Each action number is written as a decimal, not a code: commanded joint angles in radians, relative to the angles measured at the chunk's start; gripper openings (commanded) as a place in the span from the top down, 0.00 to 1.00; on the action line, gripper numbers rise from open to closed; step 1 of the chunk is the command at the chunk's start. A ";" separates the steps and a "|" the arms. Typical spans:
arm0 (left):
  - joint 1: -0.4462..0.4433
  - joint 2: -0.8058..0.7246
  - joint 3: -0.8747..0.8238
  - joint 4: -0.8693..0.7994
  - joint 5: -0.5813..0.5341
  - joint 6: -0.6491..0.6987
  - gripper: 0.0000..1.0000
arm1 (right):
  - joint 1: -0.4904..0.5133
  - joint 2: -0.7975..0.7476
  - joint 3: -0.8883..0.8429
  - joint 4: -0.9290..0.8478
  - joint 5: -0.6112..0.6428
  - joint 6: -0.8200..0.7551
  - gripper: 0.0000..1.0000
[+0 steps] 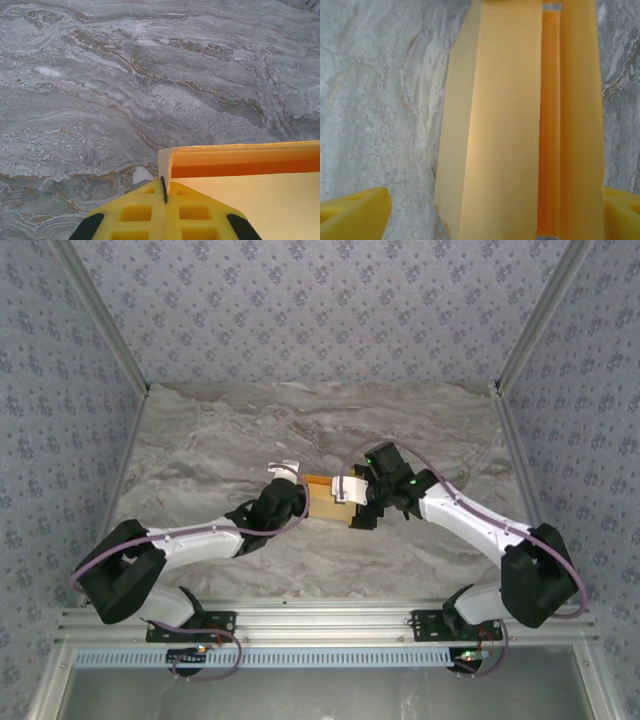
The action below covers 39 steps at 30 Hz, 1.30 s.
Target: Fold the paper box
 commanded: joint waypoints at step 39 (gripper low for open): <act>0.364 -0.157 0.025 -0.065 0.694 -0.104 0.14 | 0.043 0.103 -0.124 0.322 0.241 -0.131 0.50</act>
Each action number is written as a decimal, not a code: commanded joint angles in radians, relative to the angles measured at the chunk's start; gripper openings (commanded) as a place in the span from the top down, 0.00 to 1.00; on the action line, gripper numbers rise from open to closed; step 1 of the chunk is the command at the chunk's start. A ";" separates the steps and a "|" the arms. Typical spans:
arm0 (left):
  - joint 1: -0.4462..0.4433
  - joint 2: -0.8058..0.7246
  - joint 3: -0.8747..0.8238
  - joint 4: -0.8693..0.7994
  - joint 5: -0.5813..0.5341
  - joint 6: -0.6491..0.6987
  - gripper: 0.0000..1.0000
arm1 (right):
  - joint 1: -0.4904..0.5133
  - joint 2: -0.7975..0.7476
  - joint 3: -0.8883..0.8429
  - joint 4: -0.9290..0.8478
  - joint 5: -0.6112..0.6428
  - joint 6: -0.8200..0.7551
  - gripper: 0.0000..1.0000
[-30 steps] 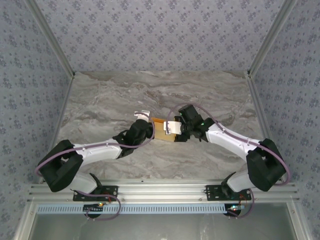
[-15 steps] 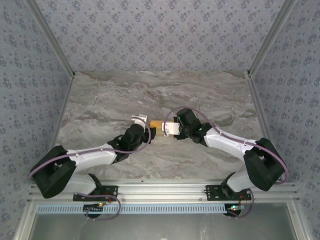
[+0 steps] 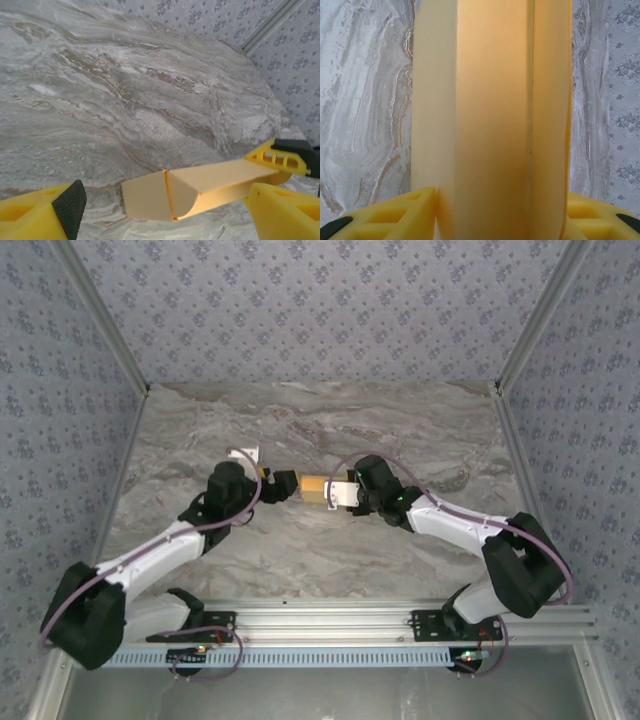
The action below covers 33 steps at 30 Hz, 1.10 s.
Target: Fold the paper box
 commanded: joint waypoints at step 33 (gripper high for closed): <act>0.048 0.474 0.058 0.271 0.274 -0.204 0.52 | -0.107 0.117 0.096 -0.154 -0.225 0.105 0.48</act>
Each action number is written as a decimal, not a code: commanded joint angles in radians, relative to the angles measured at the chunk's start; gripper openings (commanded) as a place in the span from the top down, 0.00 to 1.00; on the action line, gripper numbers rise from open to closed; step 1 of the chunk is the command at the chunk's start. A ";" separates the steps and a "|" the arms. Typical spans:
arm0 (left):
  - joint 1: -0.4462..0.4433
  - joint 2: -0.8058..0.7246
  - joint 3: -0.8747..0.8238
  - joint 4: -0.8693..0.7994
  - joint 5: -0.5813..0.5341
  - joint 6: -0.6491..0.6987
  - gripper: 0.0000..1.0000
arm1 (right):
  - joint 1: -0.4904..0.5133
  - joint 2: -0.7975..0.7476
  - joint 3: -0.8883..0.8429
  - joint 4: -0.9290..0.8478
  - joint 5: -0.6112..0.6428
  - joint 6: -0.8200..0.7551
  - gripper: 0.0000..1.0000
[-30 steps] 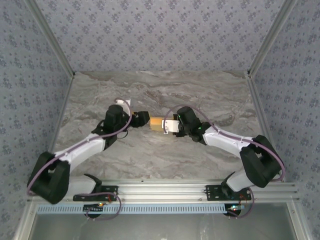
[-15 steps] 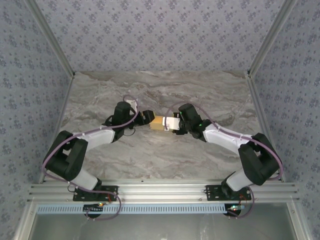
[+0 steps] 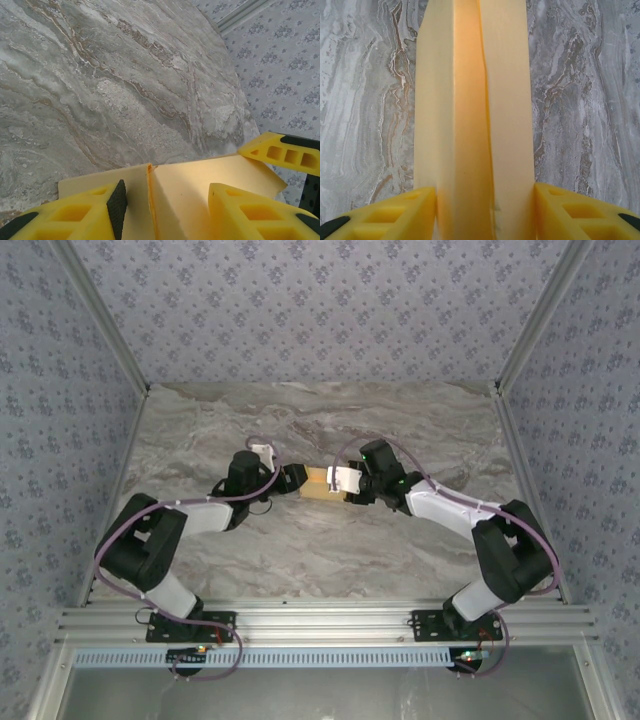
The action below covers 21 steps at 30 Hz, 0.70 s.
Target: Fold the paper box
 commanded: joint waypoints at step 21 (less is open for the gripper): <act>0.061 0.136 0.031 0.041 0.117 -0.098 0.48 | -0.048 0.101 0.047 -0.167 -0.114 0.044 0.48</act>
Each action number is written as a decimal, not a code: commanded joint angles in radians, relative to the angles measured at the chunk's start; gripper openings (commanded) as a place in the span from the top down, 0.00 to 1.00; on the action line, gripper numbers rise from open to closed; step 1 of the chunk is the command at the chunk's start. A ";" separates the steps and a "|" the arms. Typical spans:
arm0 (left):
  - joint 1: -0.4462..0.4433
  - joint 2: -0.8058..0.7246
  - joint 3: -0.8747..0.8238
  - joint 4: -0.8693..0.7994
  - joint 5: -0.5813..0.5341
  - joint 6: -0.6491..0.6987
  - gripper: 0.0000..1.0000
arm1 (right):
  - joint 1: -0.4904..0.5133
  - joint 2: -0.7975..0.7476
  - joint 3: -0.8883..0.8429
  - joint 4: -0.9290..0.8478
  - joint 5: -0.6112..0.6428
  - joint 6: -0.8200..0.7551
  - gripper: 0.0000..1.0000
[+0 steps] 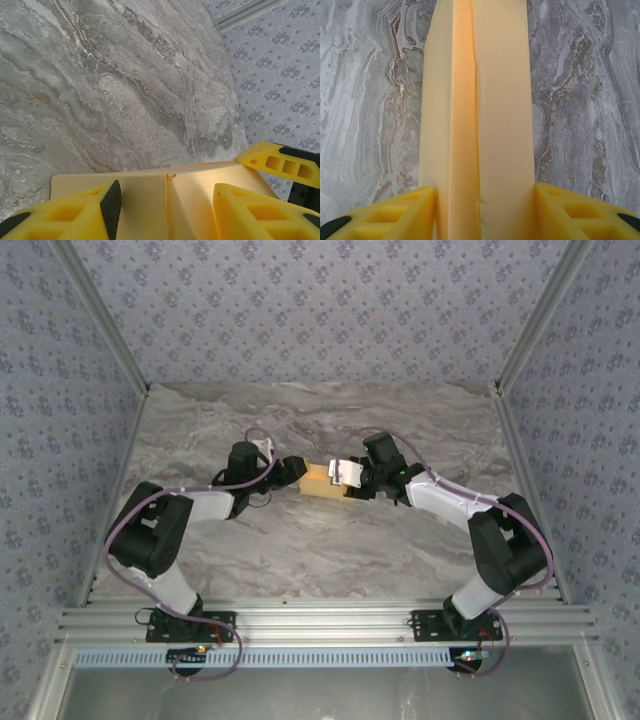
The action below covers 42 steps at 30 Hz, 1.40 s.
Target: Fold the paper box
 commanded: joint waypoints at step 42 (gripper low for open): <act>-0.033 0.103 -0.036 -0.047 -0.138 0.111 0.55 | -0.188 0.047 -0.314 0.624 -0.323 0.920 0.35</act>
